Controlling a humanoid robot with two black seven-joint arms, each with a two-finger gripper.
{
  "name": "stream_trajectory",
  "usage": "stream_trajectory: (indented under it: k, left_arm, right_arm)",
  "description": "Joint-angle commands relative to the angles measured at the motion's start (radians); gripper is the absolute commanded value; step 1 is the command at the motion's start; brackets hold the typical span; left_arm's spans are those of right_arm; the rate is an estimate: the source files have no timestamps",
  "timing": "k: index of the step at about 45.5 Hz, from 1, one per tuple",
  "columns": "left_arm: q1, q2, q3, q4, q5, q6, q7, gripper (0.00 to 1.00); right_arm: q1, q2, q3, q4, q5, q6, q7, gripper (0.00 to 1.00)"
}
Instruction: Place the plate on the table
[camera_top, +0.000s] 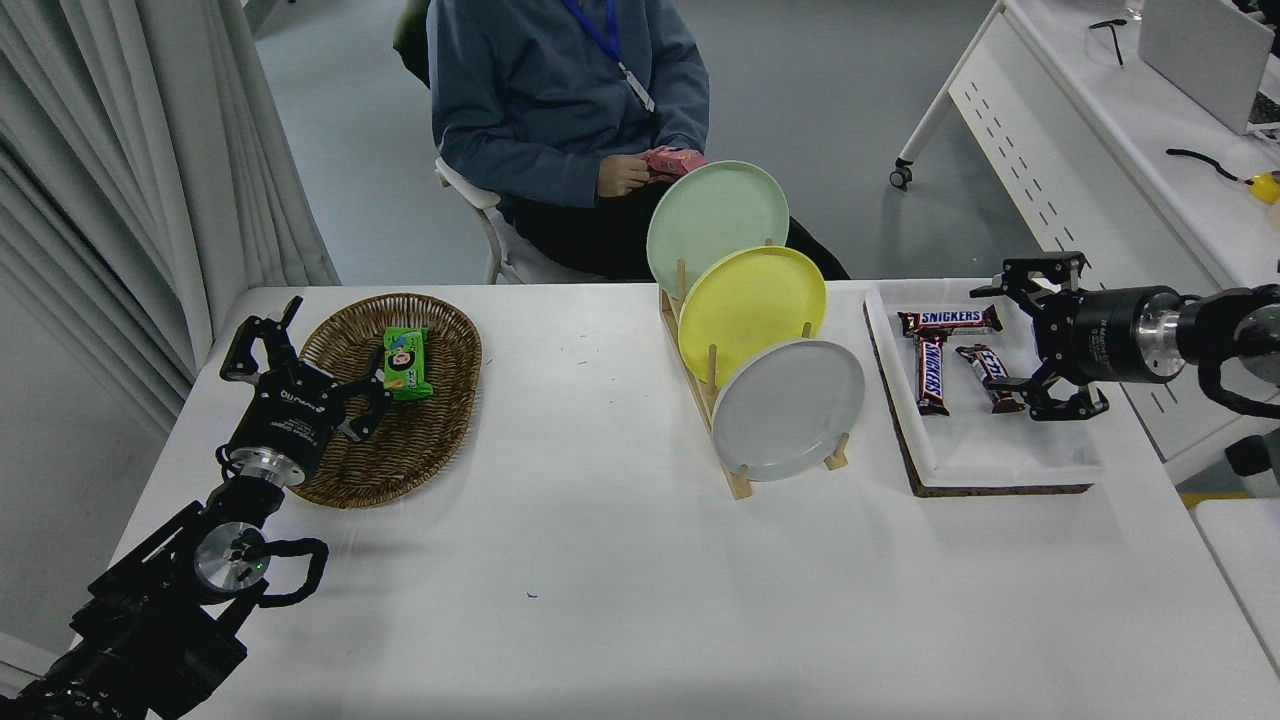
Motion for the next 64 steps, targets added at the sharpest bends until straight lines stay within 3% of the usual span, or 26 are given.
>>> stream_trajectory:
  k: [1, 12, 33, 64]
  left_arm:
    - [0.0, 0.0, 0.0, -0.001, 0.0, -0.001, 0.0, 1.0]
    - [0.0, 0.0, 0.0, -0.001, 0.0, -0.001, 0.0, 1.0]
    - [0.0, 0.0, 0.0, -0.001, 0.0, -0.001, 0.0, 1.0]
    - [0.0, 0.0, 0.0, 0.001, 0.0, 0.001, 0.0, 1.0]
  right_arm:
    - [-0.107, 0.106, 0.18, 0.002, -0.053, -0.129, -0.008, 0.99]
    - [-0.13, 0.202, 0.232, 0.014, -0.038, -0.302, -0.009, 0.99]
    - [-0.141, 0.273, 0.292, 0.1, -0.019, -0.314, -0.011, 0.99]
    - [-0.202, 0.227, 0.418, 0.1, 0.012, -0.382, -0.009, 0.94]
